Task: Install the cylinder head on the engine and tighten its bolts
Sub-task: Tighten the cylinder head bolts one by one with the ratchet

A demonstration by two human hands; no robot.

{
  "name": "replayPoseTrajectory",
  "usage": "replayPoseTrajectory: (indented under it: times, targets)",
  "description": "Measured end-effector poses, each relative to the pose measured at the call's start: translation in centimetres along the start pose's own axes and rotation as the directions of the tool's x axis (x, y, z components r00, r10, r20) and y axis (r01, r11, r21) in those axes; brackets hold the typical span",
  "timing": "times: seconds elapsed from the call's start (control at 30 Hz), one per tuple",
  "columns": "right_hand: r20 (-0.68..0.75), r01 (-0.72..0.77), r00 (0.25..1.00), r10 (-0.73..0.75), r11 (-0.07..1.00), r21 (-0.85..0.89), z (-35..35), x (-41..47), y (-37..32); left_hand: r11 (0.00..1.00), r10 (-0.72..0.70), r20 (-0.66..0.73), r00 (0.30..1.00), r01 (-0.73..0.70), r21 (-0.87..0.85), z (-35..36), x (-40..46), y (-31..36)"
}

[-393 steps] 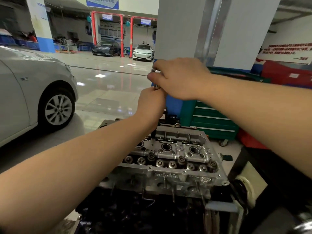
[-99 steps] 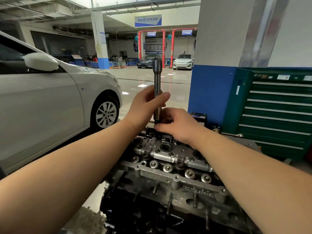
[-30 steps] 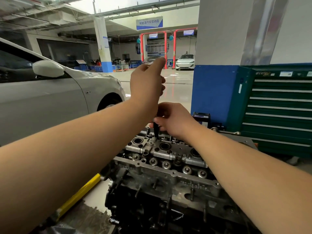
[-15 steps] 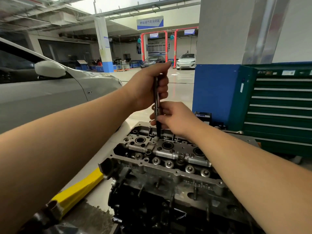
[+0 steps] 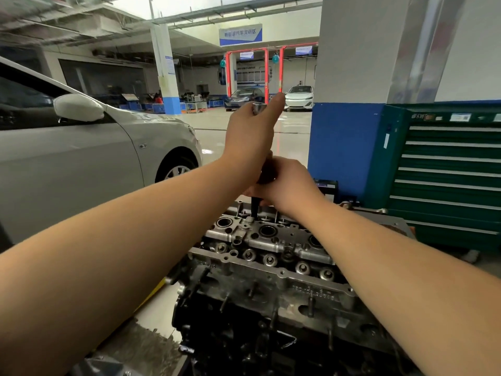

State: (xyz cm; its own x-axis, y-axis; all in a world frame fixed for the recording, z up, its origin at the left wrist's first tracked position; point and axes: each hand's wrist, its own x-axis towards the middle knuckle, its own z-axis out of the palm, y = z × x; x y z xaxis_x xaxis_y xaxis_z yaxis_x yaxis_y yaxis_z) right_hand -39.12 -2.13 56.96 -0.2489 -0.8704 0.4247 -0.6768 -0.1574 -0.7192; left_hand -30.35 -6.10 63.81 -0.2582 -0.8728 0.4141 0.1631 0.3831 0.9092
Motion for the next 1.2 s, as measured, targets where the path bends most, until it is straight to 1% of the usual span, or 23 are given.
replayPoseTrajectory:
  times: [0.03, 0.07, 0.13, 0.17, 0.2, 0.27, 0.3, 0.33, 0.4, 0.47, 0.53, 0.6, 0.7, 0.73, 0.8, 0.87, 0.93, 1.0, 1.07, 1.1, 1.13, 1.17, 1.2]
  targets:
    - [0.018, 0.007, 1.000, -0.008, 0.999, 0.035, -0.1, 0.0, 0.3, 0.999, -0.034, 0.086, 0.996, 0.036, -0.025, -0.4, 0.5, 0.1]
    - [0.041, 0.016, 0.999, -0.019, 0.998, 0.068, -0.2, 0.0, 0.5, 0.993, -0.080, 0.213, 0.974, 0.096, -0.063, -1.0, 1.1, 0.2]
    - [0.100, 0.022, 0.994, -0.034, 0.993, 0.117, -0.3, 0.1, 0.9, 0.974, -0.131, 0.446, 0.886, 0.199, -0.111, -2.3, 2.1, 0.2]
    - [0.128, 0.014, 0.991, -0.031, 0.991, 0.133, -0.3, 0.1, 1.1, 0.961, -0.137, 0.516, 0.845, 0.239, -0.136, -2.9, 2.4, 0.0]
    - [0.139, 0.009, 0.990, -0.028, 0.990, 0.138, -0.2, 0.2, 1.2, 0.952, -0.140, 0.550, 0.823, 0.264, -0.153, -3.2, 2.7, -0.2]
    - [0.110, 0.001, 0.994, -0.016, 0.991, 0.132, -0.2, 0.4, 1.3, 0.949, -0.129, 0.553, 0.823, 0.265, -0.173, -3.2, 2.8, -0.4]
    - [0.095, -0.008, 0.995, -0.005, 0.991, 0.134, -0.1, 0.6, 1.2, 0.954, -0.106, 0.516, 0.850, 0.234, -0.189, -2.9, 2.6, -0.4]
    - [0.086, -0.015, 0.996, 0.003, 0.990, 0.138, -0.1, 0.6, 1.0, 0.959, -0.072, 0.443, 0.894, 0.184, -0.216, -2.6, 2.3, -0.4]
    - [0.083, -0.009, 0.997, 0.000, 0.994, 0.107, 0.1, 0.7, 0.6, 0.963, -0.020, 0.209, 0.978, 0.075, -0.261, -2.6, 1.6, -0.6]
    - [0.062, 0.023, 0.998, -0.023, 1.000, 0.004, 0.2, 0.7, 0.2, 0.978, 0.038, 0.005, 0.999, -0.036, -0.206, -3.0, 0.8, -0.9]
    - [0.027, 0.018, 0.999, -0.017, 0.999, -0.045, 0.3, 0.7, -0.1, 0.987, 0.111, -0.081, 0.991, -0.119, -0.110, -3.3, -0.1, -1.0]
    - [-0.004, -0.012, 1.000, 0.012, 1.000, -0.015, 0.4, 0.7, -0.1, 0.988, 0.133, -0.061, 0.989, -0.137, -0.075, -3.2, -0.5, -0.7]
    - [-0.026, -0.035, 0.999, 0.035, 0.999, 0.009, 0.3, 0.7, 0.4, 0.992, 0.076, 0.046, 0.996, -0.071, -0.108, -2.8, -0.3, -0.4]
    - [-0.015, -0.022, 1.000, 0.022, 0.999, 0.024, 0.2, 0.6, 0.6, 0.988, 0.060, 0.087, 0.994, -0.047, -0.148, -2.7, -0.1, -0.3]
    - [0.040, 0.018, 0.999, -0.024, 0.991, 0.133, 0.0, 0.4, 0.8, 0.971, 0.041, 0.146, 0.988, -0.005, -0.240, -2.8, 0.2, -0.2]
    - [0.102, 0.052, 0.992, -0.073, 0.979, 0.196, 0.0, 0.2, 0.8, 0.963, 0.017, 0.155, 0.988, 0.026, -0.270, -2.6, 0.4, -0.2]
    - [0.124, 0.054, 0.989, -0.078, 0.980, 0.190, 0.0, 0.2, 0.8, 0.974, 0.003, 0.147, 0.989, 0.031, -0.225, -1.7, 0.5, -0.1]
    - [0.105, 0.039, 0.993, -0.059, 0.982, 0.185, -0.2, 0.4, 1.0, 0.987, -0.020, 0.181, 0.983, 0.048, -0.156, -1.0, 0.8, 0.3]
    - [0.050, 0.034, 0.998, -0.042, 0.988, 0.149, -0.3, 0.4, 1.1, 0.985, -0.086, 0.333, 0.939, 0.129, -0.110, -1.3, 1.5, 0.7]
    - [0.017, 0.033, 0.999, -0.035, 0.991, 0.128, -0.3, 0.5, 1.0, 0.978, -0.118, 0.434, 0.893, 0.180, -0.105, -1.7, 1.9, 0.9]
    - [-0.011, 0.023, 1.000, -0.022, 0.992, 0.125, -0.1, 0.5, 0.9, 0.970, -0.135, 0.498, 0.857, 0.218, -0.111, -2.2, 2.3, 1.0]
    - [-0.028, 0.006, 1.000, -0.002, 0.990, 0.139, 0.0, 0.5, 0.7, 0.962, -0.145, 0.507, 0.850, 0.240, -0.128, -2.5, 2.6, 0.9]
    - [-0.034, -0.013, 0.999, 0.018, 0.988, 0.157, 0.1, 0.5, 0.6, 0.956, -0.156, 0.472, 0.868, 0.253, -0.149, -2.4, 2.7, 0.8]
